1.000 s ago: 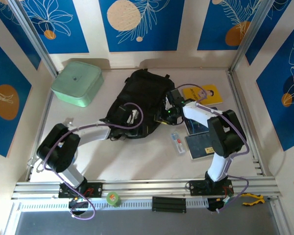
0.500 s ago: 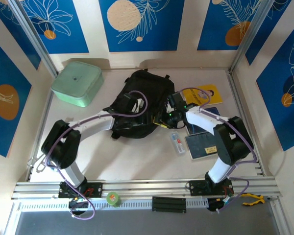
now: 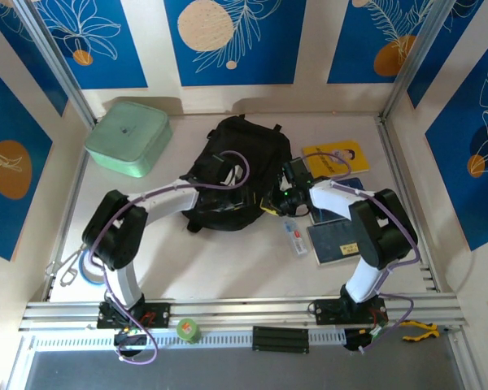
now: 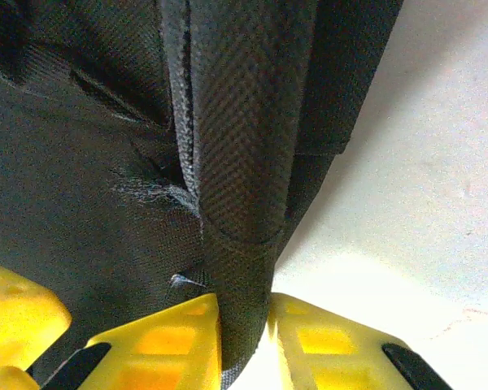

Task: Pack the student bag
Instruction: Unzip the student bag at the center of the table.

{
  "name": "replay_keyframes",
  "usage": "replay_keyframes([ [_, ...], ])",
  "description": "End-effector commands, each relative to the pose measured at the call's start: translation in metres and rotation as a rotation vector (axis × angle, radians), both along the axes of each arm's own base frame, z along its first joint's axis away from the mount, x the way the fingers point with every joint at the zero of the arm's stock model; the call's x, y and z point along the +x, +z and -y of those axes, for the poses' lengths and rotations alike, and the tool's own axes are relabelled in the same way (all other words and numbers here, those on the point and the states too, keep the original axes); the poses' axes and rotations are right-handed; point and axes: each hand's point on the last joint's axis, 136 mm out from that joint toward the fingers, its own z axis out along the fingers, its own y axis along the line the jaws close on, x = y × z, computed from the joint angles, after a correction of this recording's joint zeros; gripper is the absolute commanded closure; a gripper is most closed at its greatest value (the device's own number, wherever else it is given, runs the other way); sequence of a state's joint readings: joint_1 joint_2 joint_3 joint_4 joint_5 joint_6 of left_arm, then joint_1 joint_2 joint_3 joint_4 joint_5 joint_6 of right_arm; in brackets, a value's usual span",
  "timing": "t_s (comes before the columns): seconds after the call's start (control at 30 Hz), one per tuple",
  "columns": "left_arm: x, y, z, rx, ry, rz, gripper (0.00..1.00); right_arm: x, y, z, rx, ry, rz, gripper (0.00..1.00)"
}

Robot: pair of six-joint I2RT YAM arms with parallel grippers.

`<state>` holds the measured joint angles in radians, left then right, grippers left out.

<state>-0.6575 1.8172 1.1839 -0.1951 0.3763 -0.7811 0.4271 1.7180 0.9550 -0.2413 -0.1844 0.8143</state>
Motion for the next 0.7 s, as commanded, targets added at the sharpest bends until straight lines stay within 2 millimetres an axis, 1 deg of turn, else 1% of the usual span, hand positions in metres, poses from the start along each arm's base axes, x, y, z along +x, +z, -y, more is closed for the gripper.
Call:
replay_keyframes([
  [0.0, -0.002, 0.000, 0.012, -0.027, -0.019, -0.029, 0.65, -0.013, -0.019, 0.003, -0.001, -0.005, -0.073, 0.79],
  [0.13, -0.002, -0.002, 0.016, -0.018, -0.036, -0.029, 0.65, -0.016, -0.028, 0.003, 0.014, -0.017, -0.100, 0.80],
  [0.27, -0.005, -0.009, 0.019, 0.010, -0.068, -0.037, 0.66, -0.016, -0.026, 0.000, 0.073, -0.022, -0.108, 0.80],
  [0.33, -0.006, -0.013, 0.018, 0.038, -0.091, -0.038, 0.68, -0.012, -0.017, -0.003, 0.117, -0.020, -0.087, 0.78],
  [0.4, -0.006, -0.017, 0.014, 0.083, -0.103, -0.032, 0.69, -0.007, -0.002, -0.003, 0.165, -0.021, -0.051, 0.74],
  [0.5, -0.003, -0.017, 0.010, 0.122, -0.120, -0.010, 0.69, 0.002, 0.020, 0.000, 0.211, -0.025, 0.009, 0.67],
  [0.6, -0.003, -0.013, 0.013, 0.138, -0.165, 0.019, 0.69, 0.008, 0.039, 0.002, 0.248, -0.006, 0.067, 0.64],
  [0.67, -0.004, -0.013, 0.016, 0.164, -0.209, 0.043, 0.69, 0.010, 0.044, 0.005, 0.248, -0.003, 0.083, 0.64],
])
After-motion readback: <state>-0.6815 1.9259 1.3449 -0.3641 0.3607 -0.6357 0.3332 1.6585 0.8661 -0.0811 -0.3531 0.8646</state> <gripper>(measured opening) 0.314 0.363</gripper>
